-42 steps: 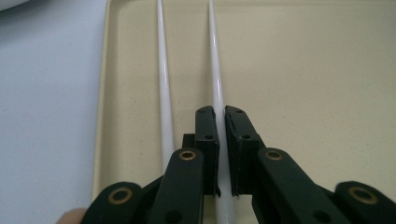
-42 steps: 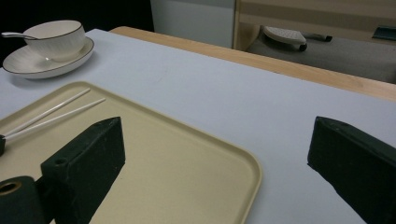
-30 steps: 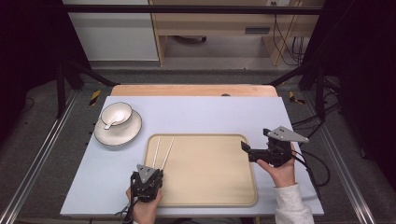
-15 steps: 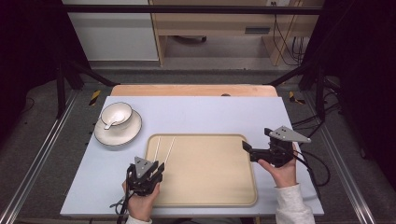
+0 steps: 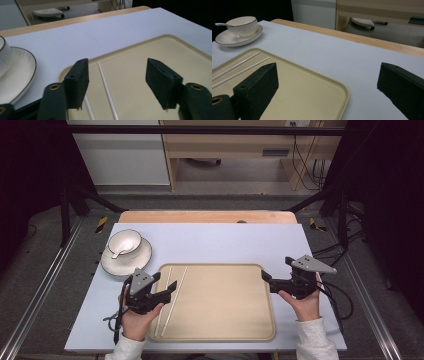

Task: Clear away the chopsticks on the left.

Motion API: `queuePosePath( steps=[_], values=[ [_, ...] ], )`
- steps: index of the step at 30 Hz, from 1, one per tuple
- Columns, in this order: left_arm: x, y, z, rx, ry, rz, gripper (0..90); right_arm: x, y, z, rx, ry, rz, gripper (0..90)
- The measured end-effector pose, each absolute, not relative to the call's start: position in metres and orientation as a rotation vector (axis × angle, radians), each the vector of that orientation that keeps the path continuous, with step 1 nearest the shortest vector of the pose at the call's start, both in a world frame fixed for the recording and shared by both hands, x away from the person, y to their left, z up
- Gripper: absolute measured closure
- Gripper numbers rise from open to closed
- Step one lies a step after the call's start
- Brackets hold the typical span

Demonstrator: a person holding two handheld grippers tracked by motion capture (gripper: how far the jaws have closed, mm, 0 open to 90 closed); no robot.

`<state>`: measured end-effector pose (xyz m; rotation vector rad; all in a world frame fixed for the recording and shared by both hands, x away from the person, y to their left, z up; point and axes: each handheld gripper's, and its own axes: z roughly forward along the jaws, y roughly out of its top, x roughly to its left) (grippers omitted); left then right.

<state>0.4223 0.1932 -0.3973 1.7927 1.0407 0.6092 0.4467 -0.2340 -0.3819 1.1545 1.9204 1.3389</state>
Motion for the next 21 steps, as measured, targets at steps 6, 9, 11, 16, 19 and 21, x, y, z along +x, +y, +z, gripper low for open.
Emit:
queuePosePath(
  steps=[6,9,11,16,19,21],
  values=[
    [0.427,0.219,-0.386,1.787,1.013,0.577,22.9,0.446,-0.236,-0.380,1.155,1.908,1.358,3.2],
    [0.426,0.229,-0.387,1.779,1.017,0.574,20.7,0.445,-0.237,-0.380,1.152,1.908,1.357,3.0],
    [0.424,0.239,-0.391,1.772,1.020,0.567,20.1,0.445,-0.237,-0.380,1.155,1.905,1.355,3.0],
    [0.421,0.258,-0.401,1.769,1.031,0.581,18.6,0.445,-0.242,-0.380,1.158,1.892,1.357,2.8],
    [0.420,0.264,-0.405,1.768,1.036,0.587,17.9,0.444,-0.244,-0.380,1.166,1.883,1.361,2.6],
    [0.420,0.267,-0.407,1.770,1.042,0.588,17.8,0.444,-0.245,-0.381,1.171,1.883,1.364,2.6]
  ],
)
